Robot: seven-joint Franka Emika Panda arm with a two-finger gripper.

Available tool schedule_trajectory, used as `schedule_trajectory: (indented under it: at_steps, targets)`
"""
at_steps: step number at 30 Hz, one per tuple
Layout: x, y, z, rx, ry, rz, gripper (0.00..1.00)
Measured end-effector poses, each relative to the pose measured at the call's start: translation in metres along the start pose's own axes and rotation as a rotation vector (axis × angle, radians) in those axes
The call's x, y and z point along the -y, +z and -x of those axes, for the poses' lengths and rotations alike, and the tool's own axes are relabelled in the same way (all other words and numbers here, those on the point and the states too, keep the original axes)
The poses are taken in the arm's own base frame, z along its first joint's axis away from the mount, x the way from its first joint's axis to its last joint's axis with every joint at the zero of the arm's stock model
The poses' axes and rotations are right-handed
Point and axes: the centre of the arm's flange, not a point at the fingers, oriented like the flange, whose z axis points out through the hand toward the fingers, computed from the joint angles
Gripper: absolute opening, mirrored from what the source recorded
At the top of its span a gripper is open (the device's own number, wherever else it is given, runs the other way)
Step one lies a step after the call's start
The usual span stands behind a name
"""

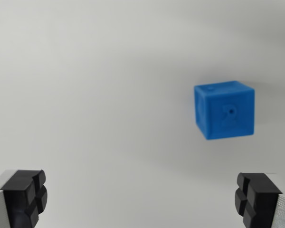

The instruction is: Stack cube

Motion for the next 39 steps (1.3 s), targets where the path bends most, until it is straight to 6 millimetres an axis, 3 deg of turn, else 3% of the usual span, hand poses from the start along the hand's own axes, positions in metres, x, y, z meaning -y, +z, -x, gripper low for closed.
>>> schedule_trajectory:
  at_steps: [30, 39]
  targets:
    - [-0.081, 0.080, -0.058, -0.001, -0.186, -0.023, 1.00]
    - [-0.080, 0.120, -0.058, 0.002, -0.195, -0.024, 1.00]
